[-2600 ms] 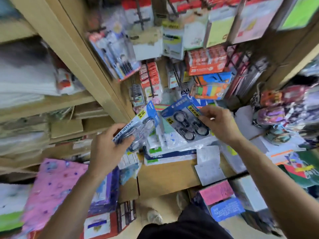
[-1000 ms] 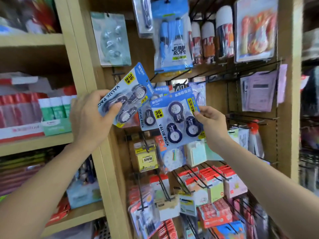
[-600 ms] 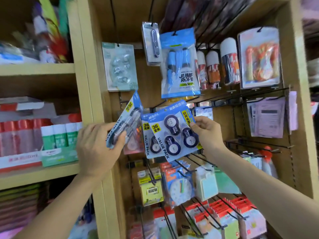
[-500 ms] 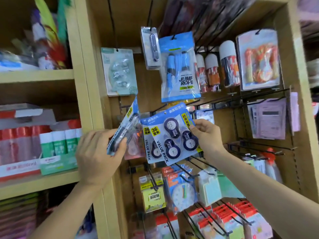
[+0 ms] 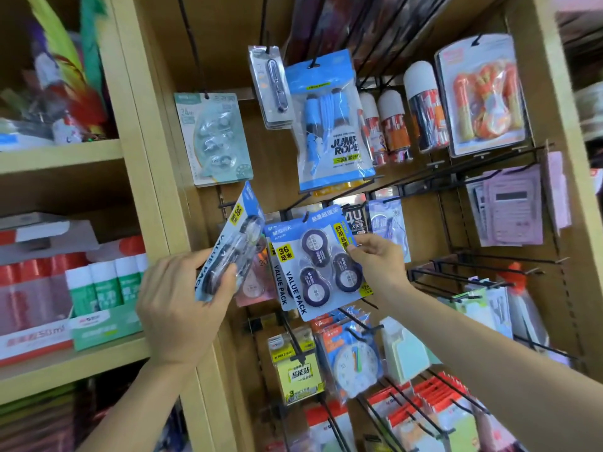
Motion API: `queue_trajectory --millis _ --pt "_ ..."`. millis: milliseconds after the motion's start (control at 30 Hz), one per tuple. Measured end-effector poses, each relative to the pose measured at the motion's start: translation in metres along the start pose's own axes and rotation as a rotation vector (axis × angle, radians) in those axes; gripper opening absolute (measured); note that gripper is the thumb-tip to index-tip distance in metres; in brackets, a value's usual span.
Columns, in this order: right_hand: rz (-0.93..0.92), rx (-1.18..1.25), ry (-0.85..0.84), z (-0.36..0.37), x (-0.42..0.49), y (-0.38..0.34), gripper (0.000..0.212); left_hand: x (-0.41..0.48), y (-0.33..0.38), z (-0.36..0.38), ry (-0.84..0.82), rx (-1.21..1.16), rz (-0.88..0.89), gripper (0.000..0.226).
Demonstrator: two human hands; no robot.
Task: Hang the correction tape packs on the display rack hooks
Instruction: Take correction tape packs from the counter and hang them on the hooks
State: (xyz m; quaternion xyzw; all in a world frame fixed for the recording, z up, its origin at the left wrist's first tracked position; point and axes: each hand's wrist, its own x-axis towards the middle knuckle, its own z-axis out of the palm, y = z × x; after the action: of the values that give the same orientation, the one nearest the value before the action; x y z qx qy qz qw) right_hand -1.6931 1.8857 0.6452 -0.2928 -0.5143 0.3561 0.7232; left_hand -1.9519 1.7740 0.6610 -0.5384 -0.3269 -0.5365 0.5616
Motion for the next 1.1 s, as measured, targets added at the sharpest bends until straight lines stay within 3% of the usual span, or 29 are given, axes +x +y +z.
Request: queue_trajectory --millis 167,333,467,567,667,767,933,1100 --pt "0.048 -0.059 0.030 0.016 0.015 0.006 0.018 0.001 0.000 -0.001 0.001 -0.009 0.001 0.028" --pt "0.097 -0.159 0.059 0.021 0.024 0.013 0.008 0.001 -0.002 -0.001 -0.009 -0.033 -0.031 0.027" --pt "-0.158 -0.277 0.162 0.017 -0.004 0.013 0.019 0.001 -0.003 -0.002 -0.026 -0.066 -0.047 0.031" --pt "-0.176 -0.125 -0.074 0.026 -0.033 0.004 0.026 0.001 -0.003 -0.003 -0.035 -0.087 -0.064 0.037" --pt "0.054 0.097 -0.406 0.046 -0.052 -0.008 0.044 0.002 -0.002 -0.005 -0.047 -0.106 -0.066 0.040" --pt "0.186 0.328 -0.554 0.061 -0.061 -0.013 0.050 0.002 -0.002 -0.007 -0.069 -0.118 -0.077 0.042" --pt "0.186 0.424 -0.409 0.062 -0.060 -0.006 0.071 0.003 -0.004 -0.007 -0.100 -0.069 -0.017 0.045" --pt "0.064 0.389 -0.334 0.041 -0.058 -0.008 0.041 0.005 -0.002 -0.007 -0.137 0.022 0.055 0.042"
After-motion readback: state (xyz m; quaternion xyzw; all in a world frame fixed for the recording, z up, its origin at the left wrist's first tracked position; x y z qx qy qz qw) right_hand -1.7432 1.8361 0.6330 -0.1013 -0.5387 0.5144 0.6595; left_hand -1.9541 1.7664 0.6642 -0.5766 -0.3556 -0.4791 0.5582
